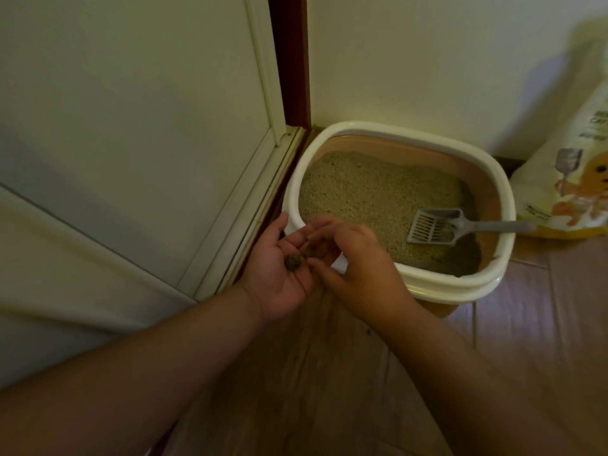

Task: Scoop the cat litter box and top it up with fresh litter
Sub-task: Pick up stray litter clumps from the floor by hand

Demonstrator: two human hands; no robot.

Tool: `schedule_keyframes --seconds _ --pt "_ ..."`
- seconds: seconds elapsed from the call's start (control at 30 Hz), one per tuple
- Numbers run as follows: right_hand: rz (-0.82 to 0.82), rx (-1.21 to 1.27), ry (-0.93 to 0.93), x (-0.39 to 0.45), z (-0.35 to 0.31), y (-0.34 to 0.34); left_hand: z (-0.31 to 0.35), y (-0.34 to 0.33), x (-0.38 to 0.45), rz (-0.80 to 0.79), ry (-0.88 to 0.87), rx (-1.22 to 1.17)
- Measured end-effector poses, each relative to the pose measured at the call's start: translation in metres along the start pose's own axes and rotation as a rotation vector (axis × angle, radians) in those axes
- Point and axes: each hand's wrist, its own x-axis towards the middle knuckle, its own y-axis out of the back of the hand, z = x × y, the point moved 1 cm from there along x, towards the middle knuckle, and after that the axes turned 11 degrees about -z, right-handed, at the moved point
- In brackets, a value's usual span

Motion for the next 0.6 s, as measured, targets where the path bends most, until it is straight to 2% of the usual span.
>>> schedule_keyframes --seconds 0.13,0.23,0.3,0.37,0.6 --pt "-0.034 -0.015 0.05 0.0 0.001 0.004 -0.001 0.0 -0.003 -0.003 0.004 -0.012" --pt "0.146 0.104 0.035 -0.002 0.006 0.012 0.0 0.001 -0.002 0.005 -0.033 -0.07" --pt "0.253 0.098 -0.027 -0.004 0.017 0.014 0.002 0.002 0.0 -0.006 -0.054 -0.115" --pt "0.179 0.064 -0.13 -0.008 0.033 0.008 0.003 0.004 0.0 -0.014 -0.058 -0.124" --pt "-0.336 -0.034 -0.356 -0.04 0.091 -0.045 0.002 0.005 0.002 -0.03 -0.038 -0.129"
